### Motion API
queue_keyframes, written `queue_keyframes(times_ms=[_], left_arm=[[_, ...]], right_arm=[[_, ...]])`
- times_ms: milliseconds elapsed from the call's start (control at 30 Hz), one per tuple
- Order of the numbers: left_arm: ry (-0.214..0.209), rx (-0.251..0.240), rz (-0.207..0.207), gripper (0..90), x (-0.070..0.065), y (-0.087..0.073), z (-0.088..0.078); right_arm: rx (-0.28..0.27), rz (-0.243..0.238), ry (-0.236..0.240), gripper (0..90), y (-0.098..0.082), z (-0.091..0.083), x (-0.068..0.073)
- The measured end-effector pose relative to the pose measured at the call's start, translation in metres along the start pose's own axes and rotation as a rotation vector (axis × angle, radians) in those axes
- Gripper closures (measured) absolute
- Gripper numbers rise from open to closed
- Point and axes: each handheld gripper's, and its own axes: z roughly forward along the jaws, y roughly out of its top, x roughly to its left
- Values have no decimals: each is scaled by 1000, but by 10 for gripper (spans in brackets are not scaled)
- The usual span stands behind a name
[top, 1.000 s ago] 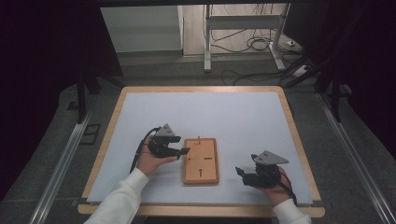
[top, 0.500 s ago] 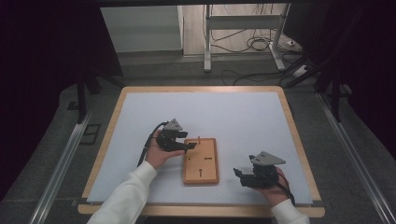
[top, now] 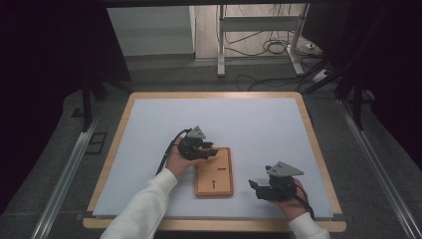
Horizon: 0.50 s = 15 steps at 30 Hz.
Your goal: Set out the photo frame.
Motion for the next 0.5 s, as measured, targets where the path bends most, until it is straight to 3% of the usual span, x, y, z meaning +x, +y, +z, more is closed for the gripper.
queue_keyframes(times_ms=[333,400,500], left_arm=[[11,2,6,818,3,-1,4],[-3,-6,-11,830,5,-1,4],[-4,4,0,836,5,-1,4]], right_arm=[[-9,-10,13,212,1,1,2],[-36,-24,2,214,2,0,4],[-48,-68,-34,205,8,-2,10]])
